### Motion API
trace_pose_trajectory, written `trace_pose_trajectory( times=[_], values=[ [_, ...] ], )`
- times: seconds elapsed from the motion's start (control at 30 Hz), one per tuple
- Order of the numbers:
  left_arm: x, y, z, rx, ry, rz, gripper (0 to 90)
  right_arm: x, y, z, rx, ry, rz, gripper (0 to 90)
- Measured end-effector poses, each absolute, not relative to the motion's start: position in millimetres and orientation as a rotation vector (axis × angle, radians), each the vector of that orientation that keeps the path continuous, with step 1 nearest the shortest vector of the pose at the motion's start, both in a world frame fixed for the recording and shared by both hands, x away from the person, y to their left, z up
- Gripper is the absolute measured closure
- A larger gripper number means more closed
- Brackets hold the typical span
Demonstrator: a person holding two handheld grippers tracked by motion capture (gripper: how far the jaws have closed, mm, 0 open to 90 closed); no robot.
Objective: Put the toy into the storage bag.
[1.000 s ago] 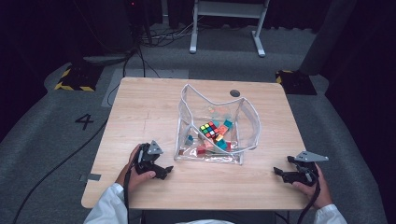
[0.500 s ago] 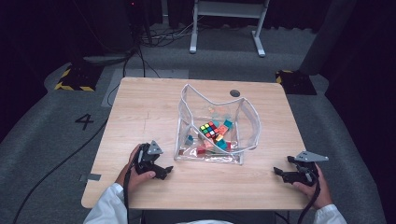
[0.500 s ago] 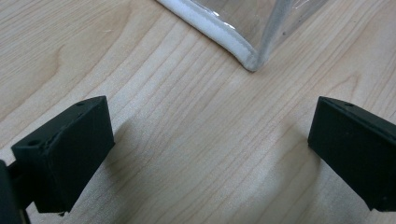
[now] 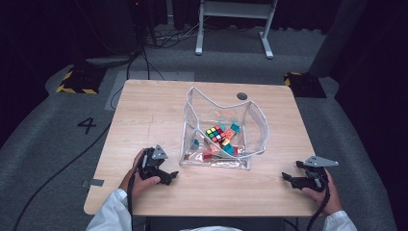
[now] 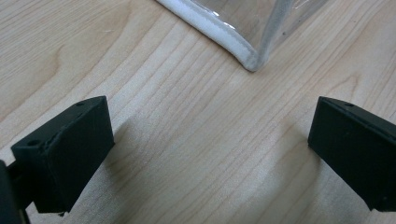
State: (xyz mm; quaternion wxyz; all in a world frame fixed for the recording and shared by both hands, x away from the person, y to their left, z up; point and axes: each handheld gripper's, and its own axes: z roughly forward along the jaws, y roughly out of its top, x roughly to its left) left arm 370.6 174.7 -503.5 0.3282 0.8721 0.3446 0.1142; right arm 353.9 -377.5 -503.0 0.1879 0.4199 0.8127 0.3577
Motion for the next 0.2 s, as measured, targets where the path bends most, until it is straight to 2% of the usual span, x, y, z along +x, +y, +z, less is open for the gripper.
trace_pose_trajectory(
  times=[0.2],
  values=[
    [370.7,174.8,-503.3,2.285,0.9,0.304,0.2,353.9,-377.4,-503.0,1.182,2.287,1.007,16.1]
  ],
)
